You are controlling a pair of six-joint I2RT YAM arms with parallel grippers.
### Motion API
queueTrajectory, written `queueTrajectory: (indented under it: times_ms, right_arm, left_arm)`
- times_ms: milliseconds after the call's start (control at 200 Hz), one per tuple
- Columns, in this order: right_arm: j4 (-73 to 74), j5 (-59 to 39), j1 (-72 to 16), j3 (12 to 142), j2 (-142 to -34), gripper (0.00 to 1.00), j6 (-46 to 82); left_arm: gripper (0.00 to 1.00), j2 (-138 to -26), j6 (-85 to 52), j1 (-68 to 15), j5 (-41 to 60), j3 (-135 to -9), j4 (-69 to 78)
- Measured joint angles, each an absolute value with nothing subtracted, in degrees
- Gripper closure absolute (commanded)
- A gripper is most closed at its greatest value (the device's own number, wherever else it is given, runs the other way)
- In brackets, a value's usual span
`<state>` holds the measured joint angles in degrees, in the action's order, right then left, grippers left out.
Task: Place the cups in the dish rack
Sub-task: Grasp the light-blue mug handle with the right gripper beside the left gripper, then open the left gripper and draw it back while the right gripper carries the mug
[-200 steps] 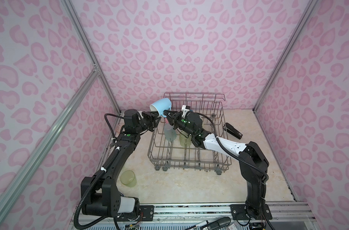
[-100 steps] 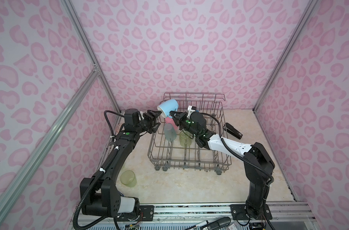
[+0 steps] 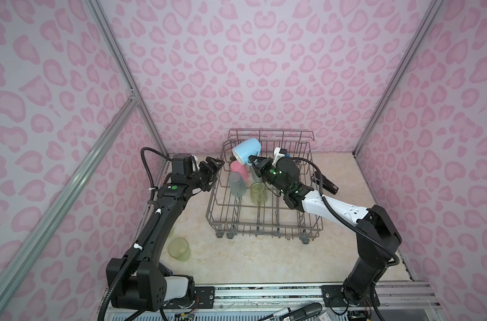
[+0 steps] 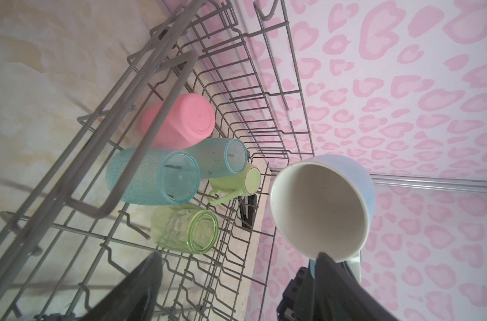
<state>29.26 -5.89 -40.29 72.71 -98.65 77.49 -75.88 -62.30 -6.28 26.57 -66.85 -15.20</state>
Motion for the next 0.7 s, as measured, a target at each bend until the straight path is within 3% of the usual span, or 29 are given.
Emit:
queueTrajectory:
  times_ms: [700]
  right_arm:
    - [3.51, 12.6, -38.98, 64.86, -77.82, 1.0, 45.39]
  left_arm:
    - [0.15, -76.51, -50.54, -9.21, 27.27, -64.27, -17.82]
